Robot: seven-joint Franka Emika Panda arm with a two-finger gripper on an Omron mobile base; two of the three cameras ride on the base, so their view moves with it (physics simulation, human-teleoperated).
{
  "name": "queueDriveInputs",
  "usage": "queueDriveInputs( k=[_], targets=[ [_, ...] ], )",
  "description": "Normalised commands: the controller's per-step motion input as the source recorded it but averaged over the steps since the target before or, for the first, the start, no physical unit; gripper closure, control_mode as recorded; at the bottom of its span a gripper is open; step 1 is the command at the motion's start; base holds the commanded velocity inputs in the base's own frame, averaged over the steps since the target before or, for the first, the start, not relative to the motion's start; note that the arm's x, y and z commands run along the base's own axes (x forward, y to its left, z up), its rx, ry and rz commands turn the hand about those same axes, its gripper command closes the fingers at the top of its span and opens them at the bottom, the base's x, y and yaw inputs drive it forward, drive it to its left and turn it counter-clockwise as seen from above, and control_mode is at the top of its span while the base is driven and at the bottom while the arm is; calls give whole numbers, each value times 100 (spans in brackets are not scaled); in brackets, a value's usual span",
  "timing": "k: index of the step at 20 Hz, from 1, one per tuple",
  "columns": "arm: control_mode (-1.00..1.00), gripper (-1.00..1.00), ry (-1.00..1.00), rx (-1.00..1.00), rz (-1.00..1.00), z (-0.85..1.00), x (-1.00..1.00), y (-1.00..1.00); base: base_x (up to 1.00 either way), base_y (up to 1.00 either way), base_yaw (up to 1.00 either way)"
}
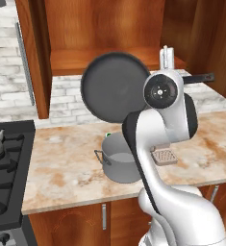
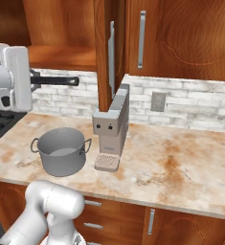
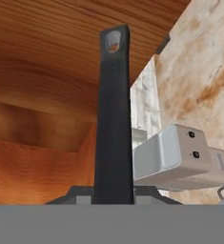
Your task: Pick the pan from the cabinet and place it on the stove. Then turn on the stove burner for the pan.
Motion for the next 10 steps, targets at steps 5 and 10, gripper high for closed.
queueDriveInputs(
  k=[5, 10],
  targets=[
    [100, 100, 0, 0, 0, -1, 0, 0, -20, 1, 0],
    [100, 100, 0, 0, 0, 0, 0, 0, -57, 6, 0]
  ],
)
